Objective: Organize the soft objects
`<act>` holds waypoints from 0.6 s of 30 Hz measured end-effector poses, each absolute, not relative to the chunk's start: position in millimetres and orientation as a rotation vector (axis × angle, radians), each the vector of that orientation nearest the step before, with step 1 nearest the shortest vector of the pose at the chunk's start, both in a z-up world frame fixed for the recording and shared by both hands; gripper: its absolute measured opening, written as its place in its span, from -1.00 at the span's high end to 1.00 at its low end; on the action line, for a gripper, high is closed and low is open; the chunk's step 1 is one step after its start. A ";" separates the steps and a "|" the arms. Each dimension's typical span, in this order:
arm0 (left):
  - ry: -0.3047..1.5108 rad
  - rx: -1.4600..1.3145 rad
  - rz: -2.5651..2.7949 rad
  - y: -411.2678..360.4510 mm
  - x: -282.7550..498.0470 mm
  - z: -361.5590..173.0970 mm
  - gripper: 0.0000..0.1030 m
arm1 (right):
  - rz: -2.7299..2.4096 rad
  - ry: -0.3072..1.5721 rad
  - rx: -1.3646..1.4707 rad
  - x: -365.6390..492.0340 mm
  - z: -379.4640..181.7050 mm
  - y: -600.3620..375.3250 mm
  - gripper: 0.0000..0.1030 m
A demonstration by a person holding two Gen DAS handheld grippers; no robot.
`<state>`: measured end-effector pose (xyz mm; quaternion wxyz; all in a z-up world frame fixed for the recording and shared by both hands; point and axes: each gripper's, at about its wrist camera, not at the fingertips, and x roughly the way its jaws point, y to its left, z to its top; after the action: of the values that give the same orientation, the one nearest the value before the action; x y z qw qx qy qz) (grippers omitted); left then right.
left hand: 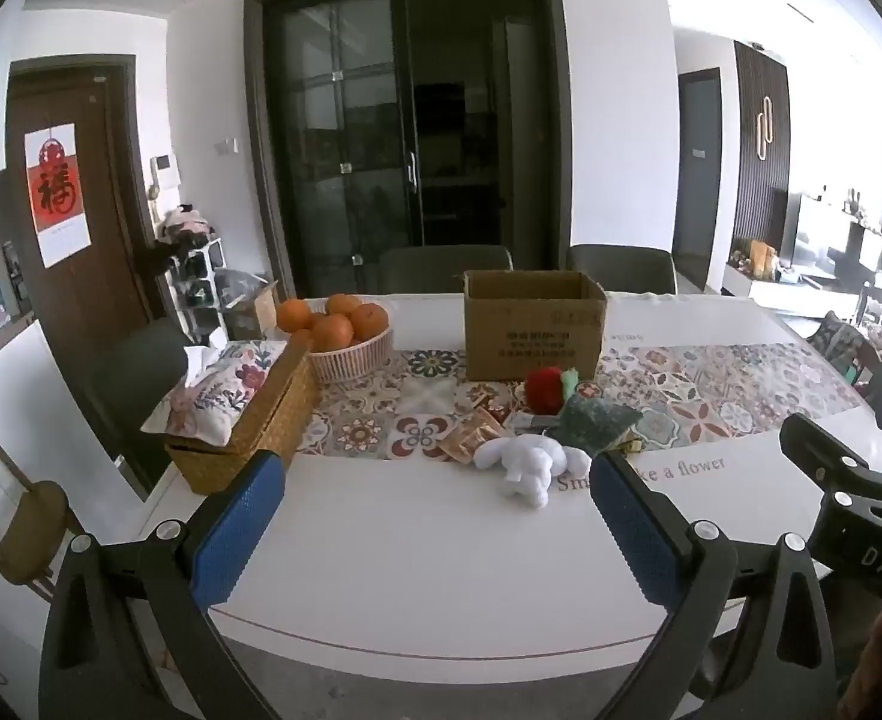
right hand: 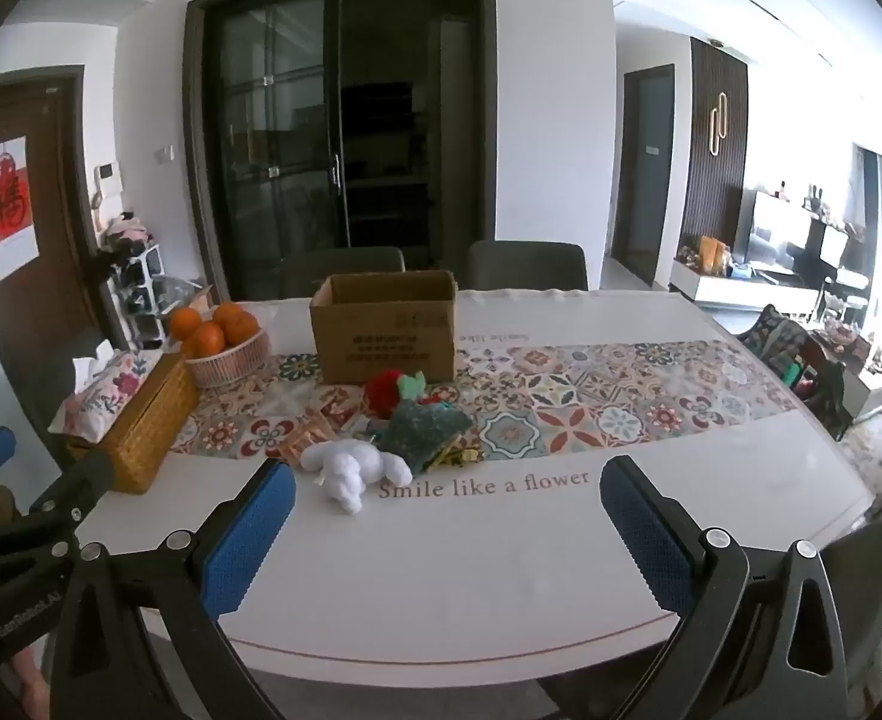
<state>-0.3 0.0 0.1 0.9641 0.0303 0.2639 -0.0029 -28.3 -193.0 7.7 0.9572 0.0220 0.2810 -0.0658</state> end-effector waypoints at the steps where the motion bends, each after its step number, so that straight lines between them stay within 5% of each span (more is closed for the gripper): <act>1: 0.532 0.064 -0.002 -0.1 -0.3 0.2 -1.00 | -0.135 0.588 0.045 -27.9 7.6 -193.2 -1.00; 18: 0.530 0.060 0.002 -0.6 -0.6 -1.2 -1.00 | -0.140 0.575 0.055 -27.9 6.6 -195.5 -1.00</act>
<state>-0.6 -0.6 -1.2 0.9647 0.0299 0.2617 0.0009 -27.9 -195.5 6.6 0.9562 0.0270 0.2834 -0.0688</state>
